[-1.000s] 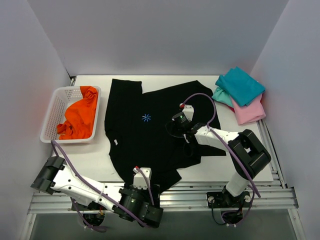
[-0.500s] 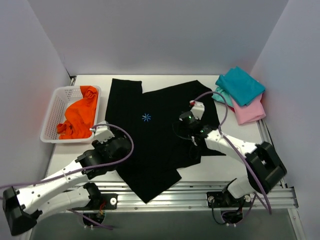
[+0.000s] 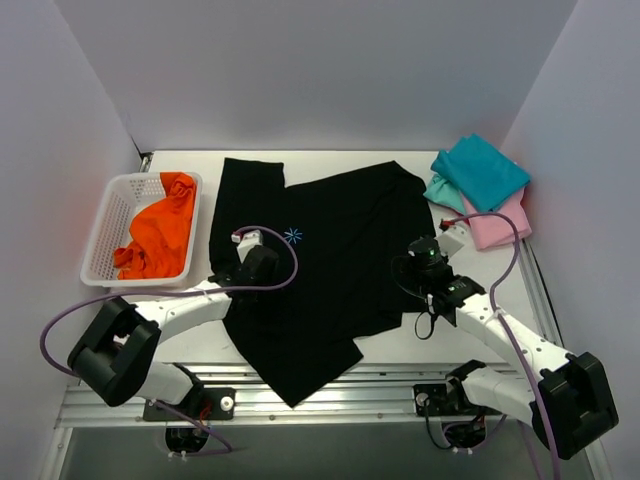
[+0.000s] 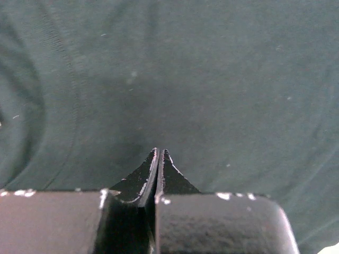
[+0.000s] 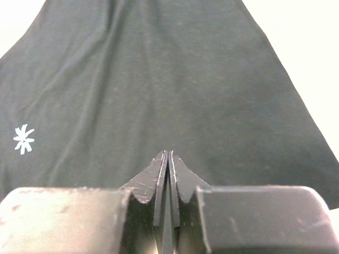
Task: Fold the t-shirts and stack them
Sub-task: Flatten the tshirt out
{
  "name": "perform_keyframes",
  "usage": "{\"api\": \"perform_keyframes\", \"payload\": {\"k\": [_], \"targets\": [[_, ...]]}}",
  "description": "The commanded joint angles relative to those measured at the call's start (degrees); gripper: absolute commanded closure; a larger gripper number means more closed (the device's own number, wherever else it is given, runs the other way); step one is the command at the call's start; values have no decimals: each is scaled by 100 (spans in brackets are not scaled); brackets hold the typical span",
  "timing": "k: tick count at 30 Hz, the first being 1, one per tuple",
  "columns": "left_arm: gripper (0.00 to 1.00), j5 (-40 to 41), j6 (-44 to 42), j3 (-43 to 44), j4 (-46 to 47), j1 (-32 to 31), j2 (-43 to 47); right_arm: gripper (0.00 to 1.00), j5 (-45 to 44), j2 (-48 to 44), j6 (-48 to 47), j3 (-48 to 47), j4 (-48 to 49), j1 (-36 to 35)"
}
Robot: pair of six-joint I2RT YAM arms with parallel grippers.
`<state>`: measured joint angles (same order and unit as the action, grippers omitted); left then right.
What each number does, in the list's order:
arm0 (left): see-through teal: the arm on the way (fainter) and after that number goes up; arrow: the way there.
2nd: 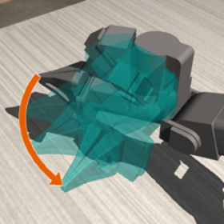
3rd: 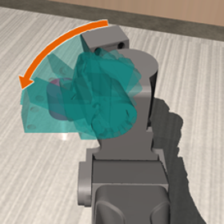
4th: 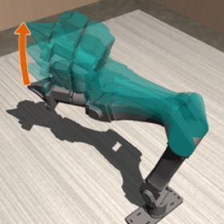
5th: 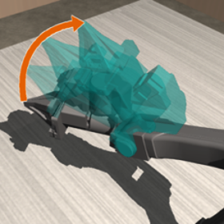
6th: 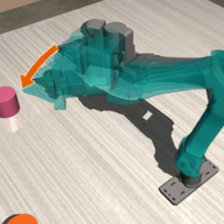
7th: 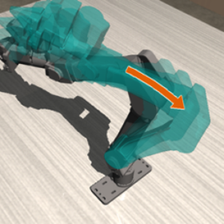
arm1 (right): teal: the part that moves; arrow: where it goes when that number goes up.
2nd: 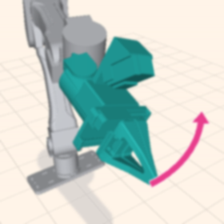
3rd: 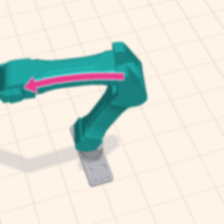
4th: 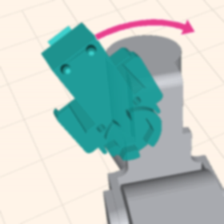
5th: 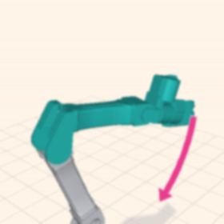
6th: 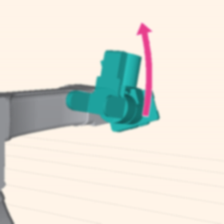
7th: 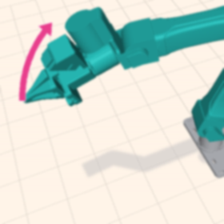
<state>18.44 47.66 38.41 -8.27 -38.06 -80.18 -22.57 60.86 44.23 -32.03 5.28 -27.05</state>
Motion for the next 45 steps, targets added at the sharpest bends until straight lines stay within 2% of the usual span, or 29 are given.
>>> {"api": "perform_keyframes", "payload": {"k": [1,5,13,17,23,27,29,33,35,41,45], "targets": [[98,-218,50,130,722,62,-207,100,-266,-136,428,4,-440,173],[98,-349,7,377,398,413,-849,100,-187,-127,464,109,-352,375],[98,-1140,-371,693,326,1704,-2001,100,-204,-451,569,179,-432,674],[98,-1307,-477,817,309,1881,-2160,100,129,-584,578,434,-54,823],[98,-1342,-643,1063,89,2074,-2081,100,1393,741,674,645,1053,903],[98,-1509,-705,1081,80,2215,-1993,100,1896,1611,824,821,1791,894],[98,-1527,-705,1037,71,2259,-1862,100,1949,1744,903,856,1950,903],[98,-1387,-714,993,-148,2391,-1457,100,1721,1632,1140,988,1705,1113],[98,-1325,-723,940,-201,2453,-1212,100,1755,1456,1342,1172,1512,1508],[98,-1421,-741,738,-166,2822,-929,100,1414,489,1501,1357,476,2395],[98,-1501,-758,659,-78,2945,-894,100,1422,-74,1510,1480,80,2678]]}}
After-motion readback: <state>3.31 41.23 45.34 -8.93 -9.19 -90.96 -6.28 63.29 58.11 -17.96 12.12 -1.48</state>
